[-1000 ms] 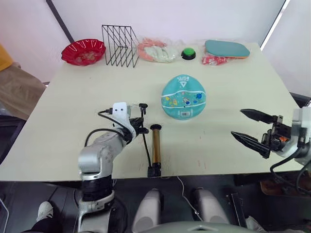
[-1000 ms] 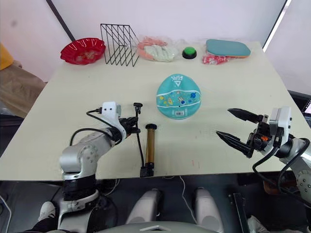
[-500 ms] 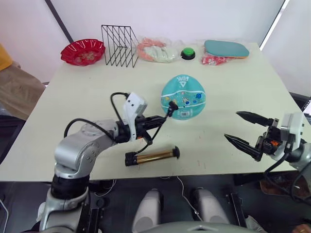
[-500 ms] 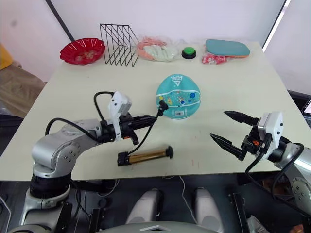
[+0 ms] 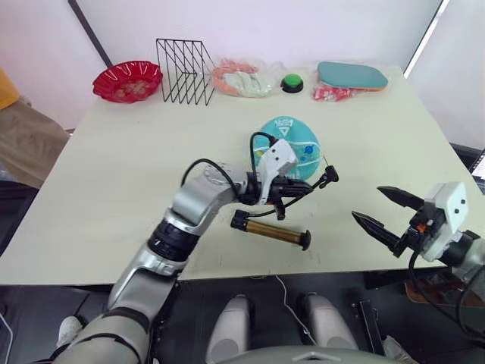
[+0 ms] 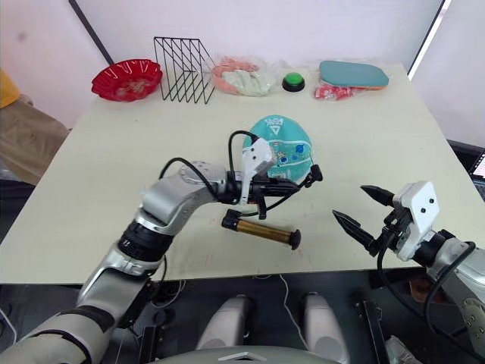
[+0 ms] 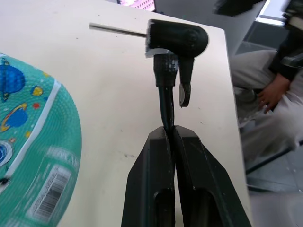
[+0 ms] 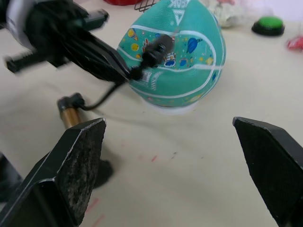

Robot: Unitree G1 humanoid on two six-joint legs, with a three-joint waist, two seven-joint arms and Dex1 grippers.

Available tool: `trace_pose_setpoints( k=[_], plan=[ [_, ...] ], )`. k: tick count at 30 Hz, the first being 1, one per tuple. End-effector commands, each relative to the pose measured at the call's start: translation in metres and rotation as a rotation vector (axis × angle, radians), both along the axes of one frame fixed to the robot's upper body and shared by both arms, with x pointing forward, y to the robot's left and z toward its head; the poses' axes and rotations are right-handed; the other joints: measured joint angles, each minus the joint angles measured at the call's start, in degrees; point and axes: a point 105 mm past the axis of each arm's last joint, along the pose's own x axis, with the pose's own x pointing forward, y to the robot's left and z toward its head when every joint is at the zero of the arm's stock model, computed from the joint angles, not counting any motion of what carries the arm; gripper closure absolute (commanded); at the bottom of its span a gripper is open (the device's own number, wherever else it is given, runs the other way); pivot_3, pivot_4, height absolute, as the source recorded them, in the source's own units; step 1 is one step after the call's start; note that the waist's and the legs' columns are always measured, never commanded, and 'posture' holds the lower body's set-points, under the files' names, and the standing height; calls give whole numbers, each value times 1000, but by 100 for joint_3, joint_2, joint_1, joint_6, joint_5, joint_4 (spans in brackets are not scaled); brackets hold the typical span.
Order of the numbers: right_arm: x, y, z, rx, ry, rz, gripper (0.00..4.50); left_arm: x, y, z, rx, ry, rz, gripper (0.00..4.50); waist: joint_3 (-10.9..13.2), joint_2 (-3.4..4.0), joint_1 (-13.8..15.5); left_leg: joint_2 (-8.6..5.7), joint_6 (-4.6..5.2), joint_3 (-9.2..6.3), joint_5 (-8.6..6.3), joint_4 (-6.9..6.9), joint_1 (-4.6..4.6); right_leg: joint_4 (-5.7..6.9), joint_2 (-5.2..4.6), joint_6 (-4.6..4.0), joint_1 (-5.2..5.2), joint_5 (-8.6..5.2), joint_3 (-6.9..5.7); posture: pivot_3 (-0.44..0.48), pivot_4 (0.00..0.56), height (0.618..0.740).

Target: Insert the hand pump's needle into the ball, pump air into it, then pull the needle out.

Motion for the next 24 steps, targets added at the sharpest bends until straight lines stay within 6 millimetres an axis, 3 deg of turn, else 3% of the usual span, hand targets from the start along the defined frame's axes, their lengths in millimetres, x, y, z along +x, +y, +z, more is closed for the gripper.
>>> trace_pose_setpoints(
  k=[1, 9, 15, 19, 24],
  plan=[
    [6, 14, 11, 136, 55, 0, 0, 1, -11, 6, -13, -56, -32, 4458, 0, 0, 1, 2, 0, 0, 0, 0, 0, 2, 1, -2, 0, -1, 0, 0, 150, 740],
    [37, 35, 16, 329, 208, -22, 0, -2, -18, 4, -8, -140, -67, 4458, 0, 0, 27, 1, 1, -4, 0, 0, -7, 0, 1, 2, -1, 2, -4, 0, 150, 740],
    [51, 41, 21, 349, 238, -36, 0, -8, -18, 5, -29, -148, -56, 4458, 0, 2, 22, -2, 4, -5, -2, 0, -9, 1, -2, 15, -1, 11, -5, 0, 150, 740],
    [50, 43, 16, 317, 259, -38, 1753, -7, -16, 6, -37, -146, -37, 4500, 0, 3, 19, -16, 14, -5, -7, 2, -14, 1, -13, 15, -1, 11, -3, 0, 150, 740],
    [49, 46, 17, 327, 258, -37, 1753, -6, -16, 9, -49, -140, -23, 4500, -1, 3, 17, -24, 15, -16, -8, 4, -17, 1, -14, 16, 1, 11, -3, 0, 150, 740]
  ],
)
